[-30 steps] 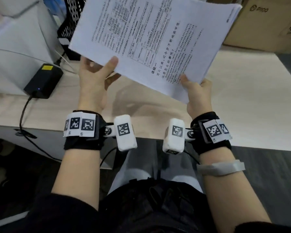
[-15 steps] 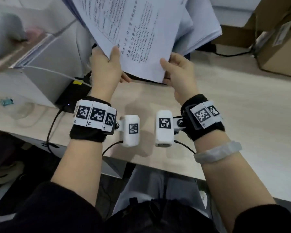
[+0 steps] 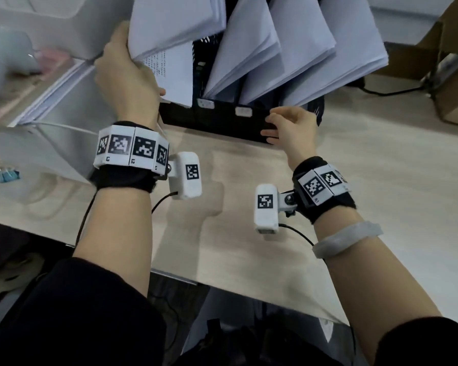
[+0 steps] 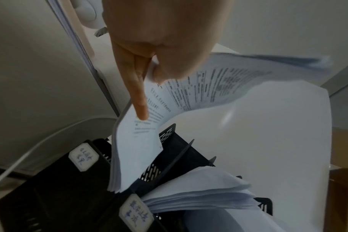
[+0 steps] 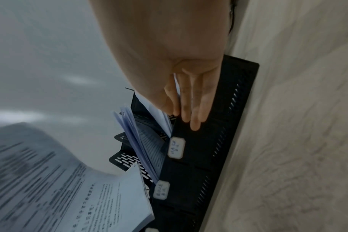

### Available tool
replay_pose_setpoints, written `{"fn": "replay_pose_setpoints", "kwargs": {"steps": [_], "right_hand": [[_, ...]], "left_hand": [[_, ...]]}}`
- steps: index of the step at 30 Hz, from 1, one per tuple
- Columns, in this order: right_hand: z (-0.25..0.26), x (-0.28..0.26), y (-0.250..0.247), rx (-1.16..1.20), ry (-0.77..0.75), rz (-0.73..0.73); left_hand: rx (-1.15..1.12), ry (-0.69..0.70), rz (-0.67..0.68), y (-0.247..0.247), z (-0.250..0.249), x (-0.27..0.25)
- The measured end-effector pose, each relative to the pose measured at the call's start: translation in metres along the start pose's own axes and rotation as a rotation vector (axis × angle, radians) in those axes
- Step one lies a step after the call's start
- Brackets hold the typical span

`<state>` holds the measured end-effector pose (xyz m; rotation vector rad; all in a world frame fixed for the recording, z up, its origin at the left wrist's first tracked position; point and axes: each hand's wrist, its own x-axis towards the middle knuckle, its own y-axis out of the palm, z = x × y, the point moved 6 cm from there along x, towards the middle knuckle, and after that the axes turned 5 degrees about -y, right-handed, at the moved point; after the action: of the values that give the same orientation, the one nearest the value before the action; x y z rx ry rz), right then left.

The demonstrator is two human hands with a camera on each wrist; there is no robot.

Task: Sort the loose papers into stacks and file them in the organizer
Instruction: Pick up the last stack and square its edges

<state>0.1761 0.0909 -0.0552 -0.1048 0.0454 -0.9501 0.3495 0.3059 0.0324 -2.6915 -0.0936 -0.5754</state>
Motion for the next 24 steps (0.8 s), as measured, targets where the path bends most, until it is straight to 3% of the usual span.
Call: {"fn": "replay_pose_setpoints", "kwargs": {"steps": [6,17,24], "right_hand": [[-0.003,0.012,-0.013,0.011,-0.031,-0.093],[-0.012,0.023,-0.019,0.035,0.083,0.018],[-0.013,0.023,-0.019,0.061,0.077,0.022]], "left_hand": [[0.032,-0.018,0.059,0.026,0.003,0.012],[0.108,-0.008,0.044,0.057,0.010,0.045],[0.364,-0.069,0.132,0.061,0.024,0.035]]}}
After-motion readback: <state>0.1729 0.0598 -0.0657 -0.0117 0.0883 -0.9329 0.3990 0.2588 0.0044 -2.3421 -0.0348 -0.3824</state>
